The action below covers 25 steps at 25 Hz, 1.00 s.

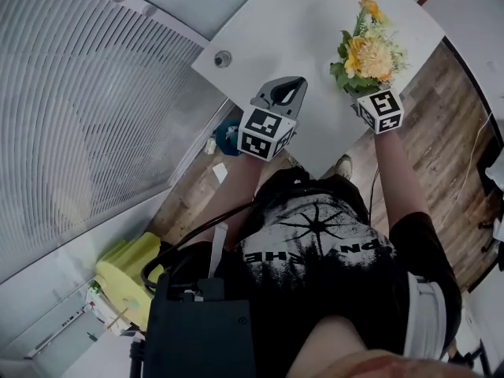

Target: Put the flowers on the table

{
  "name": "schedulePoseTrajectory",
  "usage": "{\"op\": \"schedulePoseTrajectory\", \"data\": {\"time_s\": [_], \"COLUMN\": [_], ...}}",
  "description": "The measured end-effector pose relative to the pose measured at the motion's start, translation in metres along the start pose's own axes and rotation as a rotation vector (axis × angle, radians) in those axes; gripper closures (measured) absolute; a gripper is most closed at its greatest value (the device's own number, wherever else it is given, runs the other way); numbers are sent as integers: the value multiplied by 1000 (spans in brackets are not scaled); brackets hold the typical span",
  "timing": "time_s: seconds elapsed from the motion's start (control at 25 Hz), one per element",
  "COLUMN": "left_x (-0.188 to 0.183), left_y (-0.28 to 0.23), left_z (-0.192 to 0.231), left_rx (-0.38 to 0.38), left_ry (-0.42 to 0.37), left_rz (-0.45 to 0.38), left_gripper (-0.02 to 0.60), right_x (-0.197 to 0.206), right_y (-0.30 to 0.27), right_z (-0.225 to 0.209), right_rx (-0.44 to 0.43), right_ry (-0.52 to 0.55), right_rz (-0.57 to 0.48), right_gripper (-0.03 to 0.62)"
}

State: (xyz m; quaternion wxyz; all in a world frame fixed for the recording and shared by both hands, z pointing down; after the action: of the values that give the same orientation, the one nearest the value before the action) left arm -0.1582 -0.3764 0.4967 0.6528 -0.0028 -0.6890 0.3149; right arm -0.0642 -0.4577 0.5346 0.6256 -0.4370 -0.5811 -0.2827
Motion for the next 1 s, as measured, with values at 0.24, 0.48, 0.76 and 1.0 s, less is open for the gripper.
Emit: {"op": "schedulePoseTrajectory", "data": {"time_s": [0.24,0.48,0.76,1.0], "left_x": [4,5,7,6], "left_y": [0,0,0,0], "left_z": [3,-5,-4,-3], "left_rx": [-4,-2,-4,-8], "left_ry": [12,15,18,17], "left_rz": [7,7,13,18], "left_gripper": [569,568,568,569], "right_x": [2,2,1,1], "right_y": [-6,-6,-7,-3], "right_z": [3,5,4,0], "right_rx": [-11,-17,-7,14], "right_ry": [10,14,5,-9], "right_rz": [6,-5,-18,-36], "right_gripper": [341,341,338,299]}}
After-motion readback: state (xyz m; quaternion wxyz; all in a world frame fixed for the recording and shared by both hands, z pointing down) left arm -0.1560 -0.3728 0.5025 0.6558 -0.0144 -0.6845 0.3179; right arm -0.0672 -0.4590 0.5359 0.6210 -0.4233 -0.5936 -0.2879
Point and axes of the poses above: the fingertips, and each gripper's own axes: y backward along the fingers, z to its left, x out of its underside, the point moved 1 cm from there along y, backward along the fingers, and after that the axes turned 11 degrees about -x, right-handed, at the moved point
